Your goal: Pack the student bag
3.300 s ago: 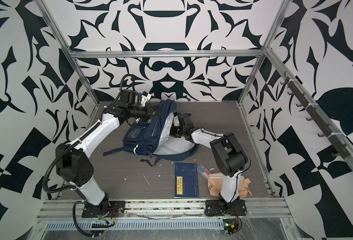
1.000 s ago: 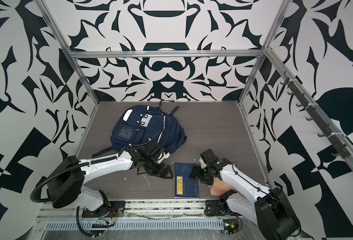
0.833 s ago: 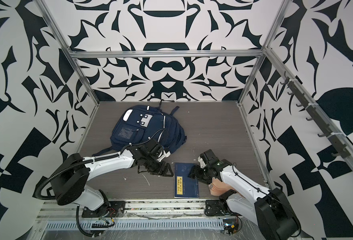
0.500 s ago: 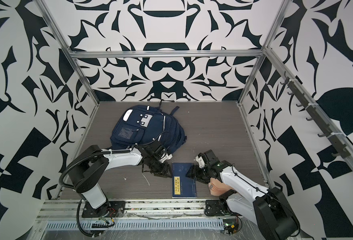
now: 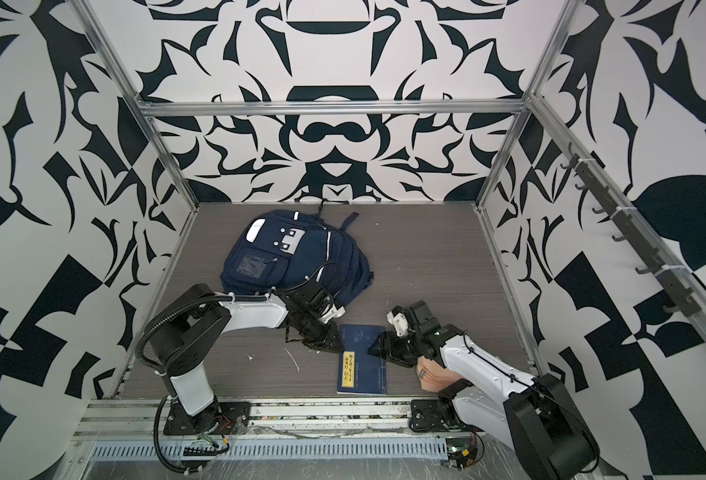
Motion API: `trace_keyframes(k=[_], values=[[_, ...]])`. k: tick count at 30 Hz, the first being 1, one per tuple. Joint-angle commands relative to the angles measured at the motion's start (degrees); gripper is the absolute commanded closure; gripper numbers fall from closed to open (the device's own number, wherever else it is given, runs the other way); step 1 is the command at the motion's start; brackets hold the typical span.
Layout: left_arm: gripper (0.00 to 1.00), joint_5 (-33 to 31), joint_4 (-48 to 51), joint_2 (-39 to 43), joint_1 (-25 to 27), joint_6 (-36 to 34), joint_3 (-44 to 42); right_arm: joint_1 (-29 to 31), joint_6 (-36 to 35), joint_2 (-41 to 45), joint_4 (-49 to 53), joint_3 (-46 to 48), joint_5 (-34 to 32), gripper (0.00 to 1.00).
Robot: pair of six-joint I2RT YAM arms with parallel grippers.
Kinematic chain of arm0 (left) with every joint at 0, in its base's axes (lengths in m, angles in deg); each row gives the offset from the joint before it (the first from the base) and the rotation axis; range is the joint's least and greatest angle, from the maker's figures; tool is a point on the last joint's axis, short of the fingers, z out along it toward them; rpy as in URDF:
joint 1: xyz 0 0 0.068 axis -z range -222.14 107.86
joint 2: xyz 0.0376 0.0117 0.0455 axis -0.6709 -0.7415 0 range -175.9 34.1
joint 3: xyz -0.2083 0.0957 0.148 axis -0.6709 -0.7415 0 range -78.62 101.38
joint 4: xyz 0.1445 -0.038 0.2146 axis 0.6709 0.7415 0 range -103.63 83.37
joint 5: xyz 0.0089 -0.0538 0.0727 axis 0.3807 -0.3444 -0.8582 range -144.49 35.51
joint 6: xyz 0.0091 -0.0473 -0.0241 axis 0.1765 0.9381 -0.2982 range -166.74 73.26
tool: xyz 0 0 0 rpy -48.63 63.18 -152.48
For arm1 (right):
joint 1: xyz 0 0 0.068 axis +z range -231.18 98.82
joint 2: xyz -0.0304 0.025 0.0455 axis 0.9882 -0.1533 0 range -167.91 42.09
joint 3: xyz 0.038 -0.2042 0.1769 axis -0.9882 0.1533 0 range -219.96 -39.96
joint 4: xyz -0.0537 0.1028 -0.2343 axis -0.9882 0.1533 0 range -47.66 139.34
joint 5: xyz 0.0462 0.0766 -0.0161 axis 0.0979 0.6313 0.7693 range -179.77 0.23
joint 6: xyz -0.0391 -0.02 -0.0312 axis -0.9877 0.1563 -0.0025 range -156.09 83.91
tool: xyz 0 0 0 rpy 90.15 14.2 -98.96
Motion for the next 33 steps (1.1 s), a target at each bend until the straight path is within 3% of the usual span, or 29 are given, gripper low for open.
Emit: trace_keyframes(k=[1, 19, 33], values=[[0.87, -1.5, -1.7, -2.6, 0.0, -0.4, 0.2, 0.3, -0.1, 1.1, -9.5, -0.1, 7.5, 0.31], [0.88, -0.6, -2.2, -3.8, -1.5, -0.9, 1.6, 0.3, 1.1, 10.8, -17.7, 2.2, 11.4, 0.36], [0.85, 2.9, -2.9, -2.9, -2.1, -4.0, 2.2, 0.4, 2.9, 9.9, -25.0, 2.9, 13.3, 0.45]])
